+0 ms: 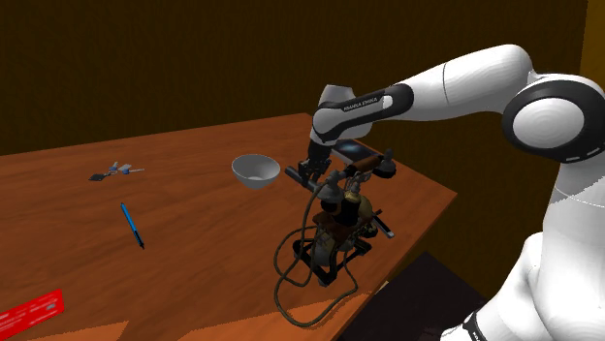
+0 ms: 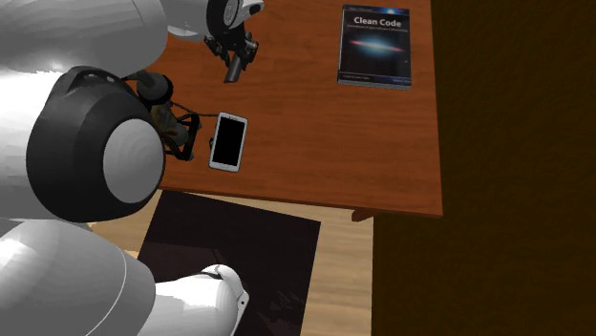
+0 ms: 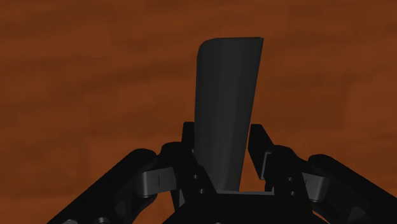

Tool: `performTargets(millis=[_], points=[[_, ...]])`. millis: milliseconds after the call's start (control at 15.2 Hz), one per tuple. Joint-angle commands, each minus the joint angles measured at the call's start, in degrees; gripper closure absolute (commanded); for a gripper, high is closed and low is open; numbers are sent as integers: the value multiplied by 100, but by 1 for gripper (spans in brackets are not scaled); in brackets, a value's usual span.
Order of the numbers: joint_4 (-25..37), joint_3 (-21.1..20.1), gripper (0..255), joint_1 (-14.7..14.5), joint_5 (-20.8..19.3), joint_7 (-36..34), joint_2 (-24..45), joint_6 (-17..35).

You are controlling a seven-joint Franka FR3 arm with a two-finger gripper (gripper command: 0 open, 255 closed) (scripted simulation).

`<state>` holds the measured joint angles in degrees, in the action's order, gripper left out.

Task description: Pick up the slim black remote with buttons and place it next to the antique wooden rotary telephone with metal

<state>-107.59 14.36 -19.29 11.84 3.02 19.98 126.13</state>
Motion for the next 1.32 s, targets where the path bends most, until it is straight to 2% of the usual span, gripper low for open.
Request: performTargets(millis=[0,396,462,792,1056,1254], points=[[0,-5,255,3,11,8,26,30],[0,-5,255,3,11,8,27,30],[-1,-5,0,3,11,7,26,30],[-1,-5,0,3,11,7,26,30],[287,66,0,-3,-141,-90,-312,-581],[286,65,0,-3,-141,-90,-312,-580]])
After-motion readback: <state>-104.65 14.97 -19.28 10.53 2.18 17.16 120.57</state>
